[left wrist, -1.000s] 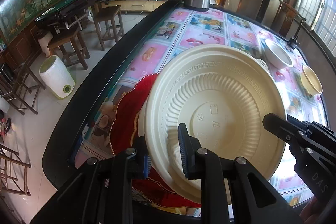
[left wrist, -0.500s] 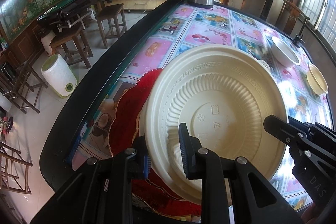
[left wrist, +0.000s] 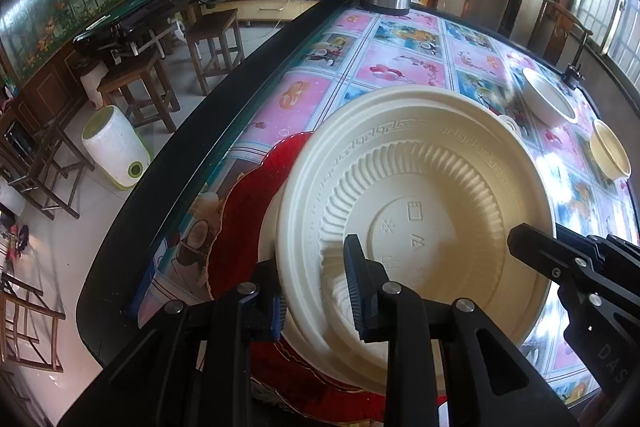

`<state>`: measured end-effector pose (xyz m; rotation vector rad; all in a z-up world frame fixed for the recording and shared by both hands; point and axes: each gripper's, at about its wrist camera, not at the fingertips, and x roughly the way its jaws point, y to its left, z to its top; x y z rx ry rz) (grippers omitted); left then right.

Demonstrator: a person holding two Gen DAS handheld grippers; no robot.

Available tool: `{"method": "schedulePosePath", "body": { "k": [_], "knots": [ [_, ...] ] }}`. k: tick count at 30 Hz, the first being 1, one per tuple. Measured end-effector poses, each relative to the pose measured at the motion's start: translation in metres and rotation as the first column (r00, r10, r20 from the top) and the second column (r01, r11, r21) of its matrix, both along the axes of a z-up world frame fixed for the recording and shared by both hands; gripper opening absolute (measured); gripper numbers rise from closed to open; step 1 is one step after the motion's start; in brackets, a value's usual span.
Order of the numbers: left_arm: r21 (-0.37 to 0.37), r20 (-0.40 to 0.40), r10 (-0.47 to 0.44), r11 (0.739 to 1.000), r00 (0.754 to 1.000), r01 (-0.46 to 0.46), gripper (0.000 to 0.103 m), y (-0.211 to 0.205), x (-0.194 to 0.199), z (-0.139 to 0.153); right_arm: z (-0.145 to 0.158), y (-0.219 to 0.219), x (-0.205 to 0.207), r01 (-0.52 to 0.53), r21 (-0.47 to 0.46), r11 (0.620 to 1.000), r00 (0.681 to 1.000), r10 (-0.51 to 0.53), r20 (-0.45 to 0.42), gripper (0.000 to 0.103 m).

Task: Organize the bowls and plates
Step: 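Carry the beige bowl with the right tool and lower it into the white bowl, then open the right tool to release the beige bowl on the stack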

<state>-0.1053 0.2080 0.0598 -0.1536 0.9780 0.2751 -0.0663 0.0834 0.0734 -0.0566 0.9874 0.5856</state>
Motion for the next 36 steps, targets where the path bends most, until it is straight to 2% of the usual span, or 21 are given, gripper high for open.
{"method": "schedulePosePath", "body": {
  "k": [3,5,7,13,21,27,34,36],
  "knots": [
    [0.033,0.003,-0.001,0.999,1.0,0.001,0.028,-0.004,0.0,0.002,0.004,-0.002,-0.001,0.006,-0.001,1.0,1.0,-0.006,0.013,0.019],
    [0.04,0.007,0.0,0.999,1.0,0.0,0.036,-0.005,0.001,0.003,0.007,-0.003,-0.001,0.011,-0.006,1.0,1.0,-0.011,0.022,0.019],
    [0.037,0.015,0.004,0.999,1.0,-0.005,0.039,-0.004,0.0,0.004,0.009,-0.005,-0.001,0.014,-0.003,1.0,1.0,-0.014,0.026,0.019],
    [0.051,0.03,0.011,0.999,0.999,-0.013,0.04,-0.003,-0.001,0.009,0.01,-0.011,0.001,0.023,0.018,1.0,1.0,-0.024,0.017,0.019],
    [0.097,0.103,0.025,0.995,0.994,-0.035,0.045,-0.003,-0.002,0.026,0.01,-0.019,0.003,0.033,0.04,0.999,0.999,-0.033,0.011,0.019],
    [0.084,0.126,0.003,0.996,0.992,-0.014,0.047,-0.012,0.001,0.032,0.013,-0.033,0.004,0.059,0.058,0.997,0.998,-0.06,0.016,0.019],
    [0.092,0.162,-0.061,0.995,0.985,0.047,0.073,-0.046,0.008,0.041,0.014,-0.064,0.01,0.124,0.074,0.99,0.992,-0.125,0.011,0.019],
    [0.093,0.166,-0.078,0.994,0.983,0.063,0.074,-0.054,0.012,0.043,0.014,-0.075,0.011,0.143,0.081,0.986,0.99,-0.144,0.006,0.02]
  ]
}}
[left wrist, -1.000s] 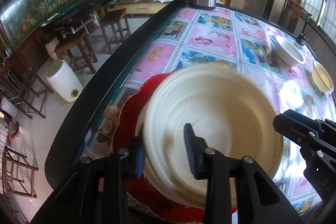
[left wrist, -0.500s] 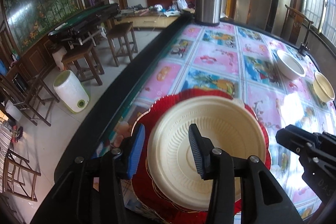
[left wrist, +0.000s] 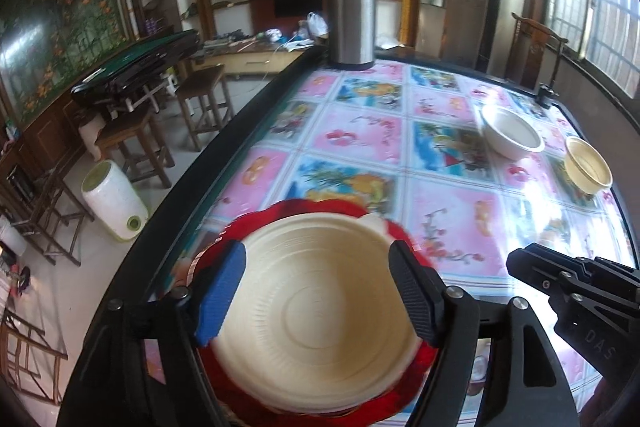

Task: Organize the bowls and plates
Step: 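Open the right tool to release the beige bowl on the stack, then move the right tool to the second beige handled bowl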

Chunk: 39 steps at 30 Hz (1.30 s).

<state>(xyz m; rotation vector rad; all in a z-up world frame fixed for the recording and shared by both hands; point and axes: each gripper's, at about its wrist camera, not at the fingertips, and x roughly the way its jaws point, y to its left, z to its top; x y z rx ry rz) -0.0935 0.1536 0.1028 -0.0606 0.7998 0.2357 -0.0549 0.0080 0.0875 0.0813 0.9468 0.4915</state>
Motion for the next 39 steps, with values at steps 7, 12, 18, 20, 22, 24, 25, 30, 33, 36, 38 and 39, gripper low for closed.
{"method": "schedulePosePath", "body": {
  "k": [7,12,18,20,22,24,25,30,33,36,38,39],
  "knots": [
    [-0.012,-0.012,-0.071,0.997,0.997,0.07,0.074,-0.041,0.021,0.0,0.004,-0.05,0.013,0.093,0.022,0.995,0.996,-0.093,0.003,0.032],
    [-0.01,-0.019,-0.124,0.992,0.992,0.124,0.074,-0.073,0.038,0.0,0.007,-0.092,0.026,0.171,0.031,0.985,0.985,-0.171,0.004,0.032],
    [-0.012,-0.035,-0.172,0.985,0.984,0.172,0.074,-0.107,0.062,-0.004,0.0,-0.129,0.043,0.244,0.035,0.969,0.97,-0.244,-0.017,0.032],
    [-0.011,-0.042,-0.184,0.983,0.982,0.183,0.074,-0.116,0.07,-0.006,-0.002,-0.136,0.048,0.254,0.035,0.967,0.967,-0.253,-0.022,0.032],
    [-0.016,-0.056,-0.197,0.98,0.979,0.196,0.074,-0.126,0.078,-0.009,-0.004,-0.142,0.052,0.261,0.035,0.965,0.965,-0.26,-0.028,0.032],
    [-0.017,-0.065,-0.207,0.978,0.976,0.207,0.074,-0.134,0.083,-0.011,-0.006,-0.149,0.055,0.27,0.037,0.962,0.963,-0.269,-0.031,0.032],
    [-0.016,-0.068,-0.21,0.978,0.975,0.21,0.074,-0.137,0.085,-0.012,-0.007,-0.151,0.056,0.273,0.039,0.961,0.962,-0.272,-0.033,0.032],
    [-0.032,-0.084,-0.228,0.974,0.97,0.226,0.074,-0.151,0.096,-0.019,-0.011,-0.165,0.063,0.294,0.041,0.955,0.955,-0.293,-0.04,0.032],
    [-0.035,-0.095,-0.234,0.972,0.968,0.232,0.074,-0.159,0.104,-0.024,-0.013,-0.173,0.066,0.306,0.04,0.951,0.952,-0.304,-0.044,0.032],
    [-0.037,-0.109,-0.239,0.971,0.965,0.237,0.074,-0.166,0.111,-0.028,-0.016,-0.181,0.071,0.315,0.039,0.948,0.949,-0.313,-0.049,0.032],
    [-0.035,-0.118,-0.242,0.97,0.963,0.24,0.074,-0.17,0.116,-0.03,-0.018,-0.186,0.074,0.323,0.039,0.946,0.946,-0.321,-0.053,0.032],
    [-0.036,-0.122,-0.244,0.97,0.962,0.242,0.074,-0.172,0.119,-0.031,-0.019,-0.188,0.075,0.325,0.04,0.945,0.945,-0.323,-0.055,0.032]
  ]
}}
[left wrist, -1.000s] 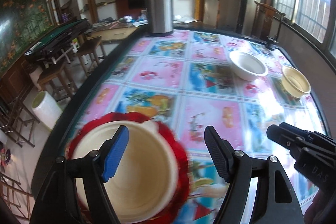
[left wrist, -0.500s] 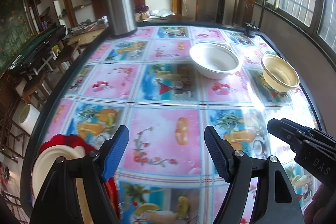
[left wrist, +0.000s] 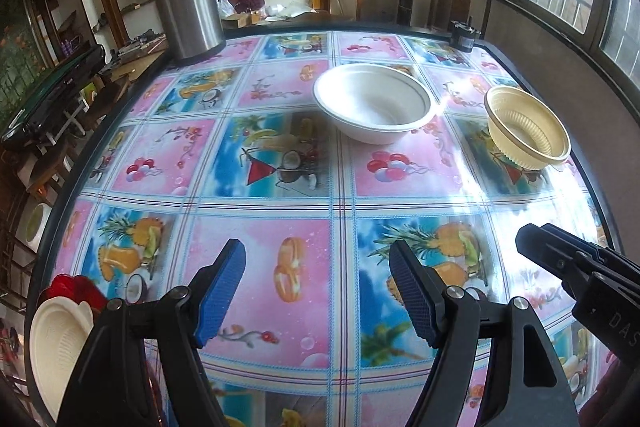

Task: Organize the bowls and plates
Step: 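Move the right tool to the second beige handled bowl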

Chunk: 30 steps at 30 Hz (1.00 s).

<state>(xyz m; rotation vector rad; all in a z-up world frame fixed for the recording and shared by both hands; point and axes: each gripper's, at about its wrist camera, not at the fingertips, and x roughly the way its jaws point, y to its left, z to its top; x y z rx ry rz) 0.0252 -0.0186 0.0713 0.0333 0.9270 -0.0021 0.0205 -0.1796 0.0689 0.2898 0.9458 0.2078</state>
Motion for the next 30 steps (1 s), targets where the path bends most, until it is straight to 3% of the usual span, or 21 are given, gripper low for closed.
{"method": "schedulePosePath", "body": {
  "k": [6,9,17,30],
  "knots": [
    [-0.017,-0.02,0.011,1.0,1.0,-0.011,0.074,-0.003,0.021,-0.003,0.001,-0.014,0.017,0.029,0.003,1.0,1.0,-0.029,0.001,0.032],
    [-0.009,-0.025,0.027,1.0,0.999,-0.027,0.074,-0.003,0.038,-0.001,0.002,-0.017,0.032,0.033,0.005,0.999,0.999,-0.033,0.0,0.042],
    [-0.005,-0.042,0.05,0.999,0.998,-0.05,0.074,-0.007,0.073,0.002,0.005,-0.028,0.059,0.04,-0.002,0.999,0.999,-0.04,0.006,0.042],
    [-0.062,-0.068,-0.066,0.996,0.995,0.062,0.075,-0.091,0.107,-0.001,0.006,-0.149,0.072,0.27,-0.024,0.963,0.963,-0.27,-0.002,0.042]
  ]
}}
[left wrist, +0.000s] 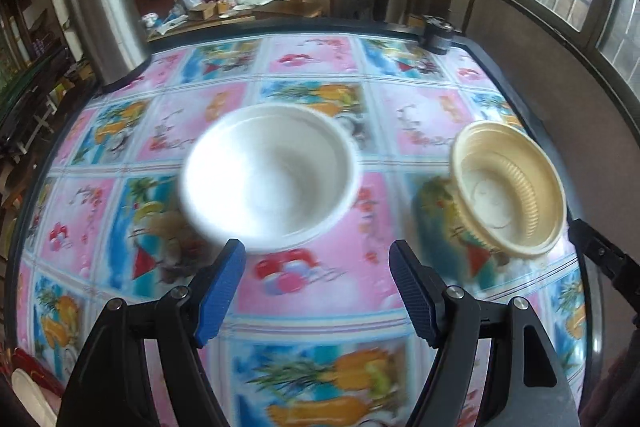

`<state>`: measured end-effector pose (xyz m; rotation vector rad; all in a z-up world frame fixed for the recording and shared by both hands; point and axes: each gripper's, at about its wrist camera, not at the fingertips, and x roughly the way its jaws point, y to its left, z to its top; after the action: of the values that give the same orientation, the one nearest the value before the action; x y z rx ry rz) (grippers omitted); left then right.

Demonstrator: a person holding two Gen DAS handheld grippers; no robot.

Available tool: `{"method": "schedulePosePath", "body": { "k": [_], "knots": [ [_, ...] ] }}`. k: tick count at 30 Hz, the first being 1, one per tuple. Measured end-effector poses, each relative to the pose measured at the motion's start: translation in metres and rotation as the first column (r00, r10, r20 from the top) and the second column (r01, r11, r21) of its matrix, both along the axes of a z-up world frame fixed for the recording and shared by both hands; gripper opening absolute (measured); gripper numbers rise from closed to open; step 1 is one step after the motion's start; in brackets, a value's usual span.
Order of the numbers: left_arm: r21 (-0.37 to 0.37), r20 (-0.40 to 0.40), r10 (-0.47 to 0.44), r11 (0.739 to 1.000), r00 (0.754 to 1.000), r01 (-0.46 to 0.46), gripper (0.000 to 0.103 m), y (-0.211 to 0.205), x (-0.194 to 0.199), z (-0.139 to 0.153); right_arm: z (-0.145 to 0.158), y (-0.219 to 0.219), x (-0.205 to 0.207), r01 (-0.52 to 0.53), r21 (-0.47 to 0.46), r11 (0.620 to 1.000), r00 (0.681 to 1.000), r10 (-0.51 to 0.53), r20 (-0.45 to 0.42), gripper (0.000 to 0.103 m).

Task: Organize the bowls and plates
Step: 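Move the right tool to the second beige handled bowl, then close the right tool on the second beige bowl rim and lift it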

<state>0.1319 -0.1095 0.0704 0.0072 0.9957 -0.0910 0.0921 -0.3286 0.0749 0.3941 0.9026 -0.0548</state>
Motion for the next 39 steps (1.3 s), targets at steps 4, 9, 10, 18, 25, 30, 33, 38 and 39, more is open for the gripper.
{"method": "schedulePosePath", "body": {
  "k": [4,9,10,18,25,30,33,38,39],
  "knots": [
    [-0.029,-0.01,-0.022,0.999,1.0,0.022,0.075,-0.028,0.017,0.001,-0.009,-0.027,0.011,0.039,0.045,0.998,0.999,-0.039,-0.01,0.042],
    [-0.019,-0.025,-0.045,0.999,0.999,0.045,0.075,-0.061,0.041,-0.005,-0.022,-0.042,0.03,0.04,0.112,0.993,0.999,-0.038,-0.023,0.042],
    [-0.014,-0.035,-0.052,0.999,0.998,0.051,0.075,-0.068,0.046,-0.009,-0.025,-0.041,0.034,0.032,0.122,0.992,0.999,-0.029,-0.022,0.042],
    [-0.011,-0.086,-0.105,0.994,0.991,0.104,0.07,-0.092,0.062,-0.036,-0.033,-0.032,0.051,-0.041,0.06,0.997,0.999,0.041,0.01,0.017],
    [-0.018,-0.141,-0.149,0.989,0.979,0.148,0.021,-0.097,0.049,-0.051,-0.036,-0.026,0.042,-0.066,0.037,0.997,0.998,0.067,-0.003,0.016],
    [-0.023,-0.137,-0.149,0.989,0.979,0.147,0.021,-0.082,0.025,-0.044,-0.028,-0.014,0.023,-0.088,0.029,0.996,0.996,0.088,0.002,0.016],
    [-0.028,-0.143,-0.134,0.991,0.981,0.132,0.021,-0.068,0.005,-0.039,-0.024,0.001,0.006,-0.11,0.013,0.994,0.994,0.11,0.001,0.016],
    [-0.015,-0.126,-0.116,0.993,0.985,0.115,0.021,-0.037,-0.035,-0.025,-0.017,0.028,-0.025,-0.153,0.021,0.988,0.988,0.153,0.009,0.016],
    [-0.008,-0.125,-0.11,0.994,0.986,0.11,0.021,-0.033,-0.04,-0.024,-0.015,0.035,-0.032,-0.163,0.022,0.986,0.987,0.163,0.011,0.016]
  ]
}}
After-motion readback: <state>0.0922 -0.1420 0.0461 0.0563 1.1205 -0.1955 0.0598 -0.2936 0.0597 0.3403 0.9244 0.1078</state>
